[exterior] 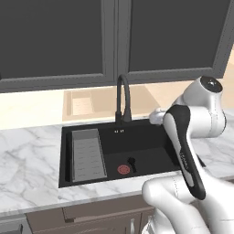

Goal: Pick up the dish brush and dish brush from the sink, and place them back in the cabinet, and close the cabinet doors.

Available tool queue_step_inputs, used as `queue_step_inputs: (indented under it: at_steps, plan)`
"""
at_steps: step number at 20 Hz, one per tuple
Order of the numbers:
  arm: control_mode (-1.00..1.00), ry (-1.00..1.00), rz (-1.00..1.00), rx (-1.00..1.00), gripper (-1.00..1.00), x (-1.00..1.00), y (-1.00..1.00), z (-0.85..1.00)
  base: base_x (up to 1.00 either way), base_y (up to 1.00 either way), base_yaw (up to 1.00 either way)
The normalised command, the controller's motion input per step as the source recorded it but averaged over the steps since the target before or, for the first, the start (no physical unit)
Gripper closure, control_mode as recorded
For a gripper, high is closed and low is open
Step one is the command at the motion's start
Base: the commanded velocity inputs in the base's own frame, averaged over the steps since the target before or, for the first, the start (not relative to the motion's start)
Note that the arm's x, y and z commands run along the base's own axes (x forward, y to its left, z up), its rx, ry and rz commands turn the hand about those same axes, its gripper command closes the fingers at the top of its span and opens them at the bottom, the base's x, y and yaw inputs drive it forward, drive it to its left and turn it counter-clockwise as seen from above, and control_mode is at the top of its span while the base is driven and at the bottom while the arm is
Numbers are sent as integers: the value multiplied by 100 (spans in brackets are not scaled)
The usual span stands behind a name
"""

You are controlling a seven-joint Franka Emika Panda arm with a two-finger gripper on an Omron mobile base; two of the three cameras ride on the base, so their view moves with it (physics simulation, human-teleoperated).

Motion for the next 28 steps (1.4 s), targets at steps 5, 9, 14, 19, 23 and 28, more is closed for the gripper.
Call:
queue_step_inputs:
  at_steps: [5, 9, 14, 19, 23, 28]
  plan:
    - [-100, 4, 0, 0, -100, 2, 0, -28, 0, 0, 0]
    - [-100, 0, 0, -1, -100, 2, 0, -39, 0, 0, 0]
    - [-100, 0, 0, -1, -100, 0, 0, -39, 0, 0, 0]
    - [-100, 0, 0, -1, -100, 0, 0, -36, 0, 0, 0]
    - [-100, 0, 0, 0, -100, 3, 0, -35, 0, 0, 0]
    - [-100, 0, 0, 0, -100, 13, 0, -22, 0, 0, 0]
